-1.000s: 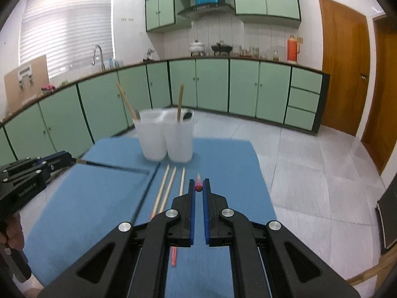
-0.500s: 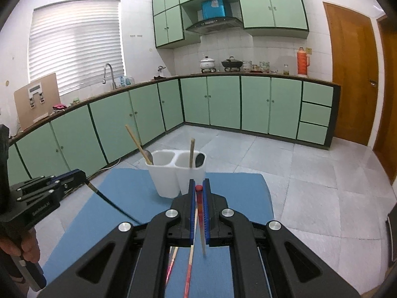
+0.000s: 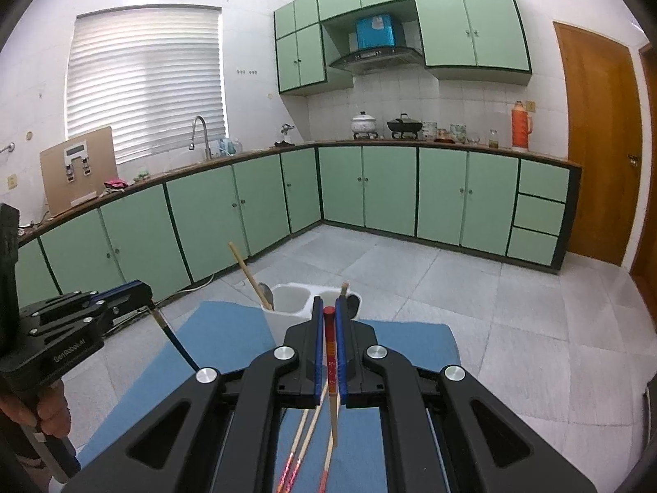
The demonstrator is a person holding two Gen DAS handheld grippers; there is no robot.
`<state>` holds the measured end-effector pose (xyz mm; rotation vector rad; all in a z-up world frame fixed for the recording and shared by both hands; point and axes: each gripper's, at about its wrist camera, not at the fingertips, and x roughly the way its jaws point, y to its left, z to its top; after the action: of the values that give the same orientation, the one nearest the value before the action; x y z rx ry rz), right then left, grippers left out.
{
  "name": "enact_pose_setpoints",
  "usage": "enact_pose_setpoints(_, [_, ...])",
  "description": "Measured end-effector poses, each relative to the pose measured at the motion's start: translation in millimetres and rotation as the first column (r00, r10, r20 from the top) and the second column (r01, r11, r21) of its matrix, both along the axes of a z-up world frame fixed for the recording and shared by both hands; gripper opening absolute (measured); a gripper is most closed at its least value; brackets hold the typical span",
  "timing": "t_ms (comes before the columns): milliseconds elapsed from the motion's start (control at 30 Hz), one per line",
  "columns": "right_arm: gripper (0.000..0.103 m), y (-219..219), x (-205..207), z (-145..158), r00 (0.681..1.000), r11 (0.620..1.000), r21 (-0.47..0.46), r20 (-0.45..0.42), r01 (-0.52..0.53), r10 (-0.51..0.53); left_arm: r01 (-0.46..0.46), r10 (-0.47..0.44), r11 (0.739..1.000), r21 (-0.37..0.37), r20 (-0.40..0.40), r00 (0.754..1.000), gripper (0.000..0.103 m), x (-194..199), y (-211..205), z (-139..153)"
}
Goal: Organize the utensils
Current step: 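Lift both held chopsticks and carry them toward the white holder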
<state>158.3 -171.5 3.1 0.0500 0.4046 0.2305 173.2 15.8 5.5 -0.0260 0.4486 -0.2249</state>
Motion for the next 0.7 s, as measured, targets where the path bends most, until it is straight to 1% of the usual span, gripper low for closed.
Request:
enact_pose_setpoints(233, [0.005, 12.2, 13.3, 22.8, 0.998, 0.999, 0.001, 0.052, -0.034, 0.034, -0.014, 0.016, 1.000, -0.025, 0.059, 0.998, 0.006, 13.1, 0.4, 22.5])
enact_pose_setpoints(400, [0.005, 17.3, 27.7, 37.0, 0.995, 0.999, 0.024, 0.085, -0.048, 0.045, -0.032, 0.036, 0.999, -0.041, 0.100, 0.994, 0.006, 27.0, -0.9, 37.5])
enact_pose_setpoints(700, [0.005, 21.2, 63.5, 58.9, 0.990, 0.998, 0.053, 0.135, -0.037, 0.030, -0.052, 0.065, 0.995, -0.084, 0.159, 0.985, 0.006, 58.5, -6.3, 62.1])
